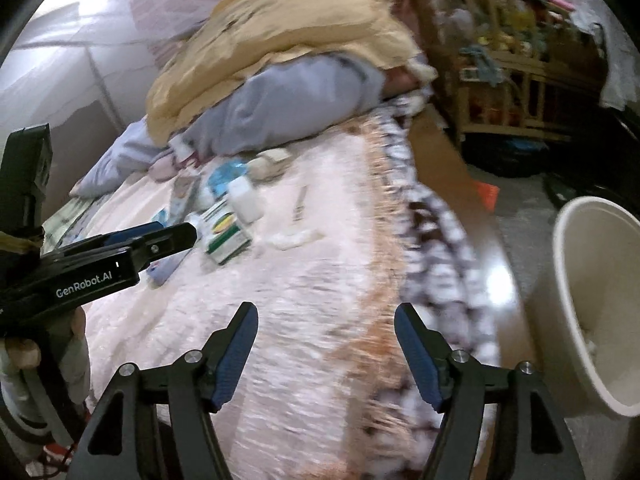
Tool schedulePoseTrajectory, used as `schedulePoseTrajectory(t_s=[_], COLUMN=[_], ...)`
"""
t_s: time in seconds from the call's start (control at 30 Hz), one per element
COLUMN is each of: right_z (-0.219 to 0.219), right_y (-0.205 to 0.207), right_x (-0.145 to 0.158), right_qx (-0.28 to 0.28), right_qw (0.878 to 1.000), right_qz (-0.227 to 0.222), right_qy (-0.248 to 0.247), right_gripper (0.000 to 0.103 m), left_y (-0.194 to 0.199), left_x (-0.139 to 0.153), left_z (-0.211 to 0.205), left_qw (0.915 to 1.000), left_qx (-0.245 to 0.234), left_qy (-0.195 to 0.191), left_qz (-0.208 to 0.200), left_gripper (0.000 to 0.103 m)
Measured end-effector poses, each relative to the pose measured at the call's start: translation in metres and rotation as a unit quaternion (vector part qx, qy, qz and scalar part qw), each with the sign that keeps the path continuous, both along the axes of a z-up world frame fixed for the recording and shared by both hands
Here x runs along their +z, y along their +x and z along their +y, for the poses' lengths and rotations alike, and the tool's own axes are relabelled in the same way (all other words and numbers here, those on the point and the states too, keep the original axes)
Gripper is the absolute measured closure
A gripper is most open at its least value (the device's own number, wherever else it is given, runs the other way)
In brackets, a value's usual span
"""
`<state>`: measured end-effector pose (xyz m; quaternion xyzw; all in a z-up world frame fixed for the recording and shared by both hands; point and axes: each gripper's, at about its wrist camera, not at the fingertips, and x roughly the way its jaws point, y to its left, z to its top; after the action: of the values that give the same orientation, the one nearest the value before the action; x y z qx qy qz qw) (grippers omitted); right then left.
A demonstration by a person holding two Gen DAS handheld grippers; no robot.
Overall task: Collect trash
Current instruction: 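Move both empty tools back over the trash on the bed, then grasp the white-blue medicine box with the left tool while the right tool grasps the green-white medicine box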
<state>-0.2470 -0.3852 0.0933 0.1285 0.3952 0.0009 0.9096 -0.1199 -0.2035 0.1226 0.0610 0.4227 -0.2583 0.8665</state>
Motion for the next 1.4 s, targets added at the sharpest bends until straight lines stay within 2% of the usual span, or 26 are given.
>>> schedulePoseTrajectory(t_s=[0.17,0.3,0.43,0.6,0.77,0.8,0.83,0.87,1.03,1.07,1.1,1.13,1.23,1.3,1.37,1.4], right_z=[0.028,0.058,0.079,0.098,0.109,0.111,0.112,0.112,0.099,0.096,0.091,0.082,0.066,0.063,0.066,0.07], right_y=[0.027,0.06,0.093,0.138,0.176,0.183,0.185,0.186,0.153,0.145,0.134,0.118,0.086,0.072,0.07,0.071], right_x=[-0.004,-0.007,-0.011,-0.022,-0.038,-0.044,-0.047,-0.049,-0.039,-0.037,-0.035,-0.033,-0.033,-0.029,-0.028,-0.028], right_qx=[0.043,0.09,0.119,0.14,0.157,0.162,0.161,0.158,0.144,0.142,0.139,0.13,0.112,0.104,0.102,0.103], right_qw=[0.999,0.995,0.992,0.988,0.983,0.982,0.981,0.981,0.984,0.984,0.984,0.986,0.988,0.989,0.989,0.989], right_qz=[0.011,0.023,0.028,0.046,0.071,0.08,0.084,0.087,0.074,0.076,0.079,0.087,0.101,0.099,0.093,0.091], right_qy=[-0.001,-0.023,-0.037,-0.053,-0.06,-0.063,-0.068,-0.07,-0.076,-0.076,-0.073,-0.062,-0.037,-0.039,-0.05,-0.059], right_gripper=[0.033,0.029,0.028,0.026,0.026,0.027,0.041,0.047,0.047,0.047,0.047,0.047,0.047,0.046,0.042,0.037], left_y=[0.017,0.037,0.055,0.075,0.091,0.093,0.097,0.1,0.114,0.115,0.114,0.113,0.101,0.088,0.073,0.064], left_x=[-0.011,-0.023,-0.034,-0.047,-0.063,-0.066,-0.069,-0.071,-0.078,-0.079,-0.08,-0.082,-0.081,-0.08,-0.079,-0.079], left_z=[0.051,0.086,0.107,0.113,0.101,0.098,0.095,0.092,0.083,0.082,0.081,0.081,0.081,0.081,0.083,0.084], left_qw=[0.9991,0.9968,0.9944,0.9936,0.9947,0.9947,0.9945,0.9945,0.994,0.994,0.994,0.994,0.9947,0.995,0.9949,0.9949], left_qx=[0.041,0.072,0.09,0.092,0.066,0.061,0.059,0.059,0.06,0.057,0.054,0.052,0.043,0.036,0.03,0.028], left_qy=[0.005,0.004,-0.003,-0.002,0.01,0.011,0.014,0.018,0.021,0.022,0.025,0.027,0.03,0.031,0.033,0.033], left_qz=[0.012,0.033,0.055,0.065,0.078,0.083,0.085,0.085,0.089,0.091,0.092,0.092,0.088,0.088,0.09,0.091], left_gripper=[0.045,0.045,0.045,0.045,0.045,0.045,0.045,0.045,0.045,0.047,0.055,0.055,0.055,0.055,0.055,0.055])
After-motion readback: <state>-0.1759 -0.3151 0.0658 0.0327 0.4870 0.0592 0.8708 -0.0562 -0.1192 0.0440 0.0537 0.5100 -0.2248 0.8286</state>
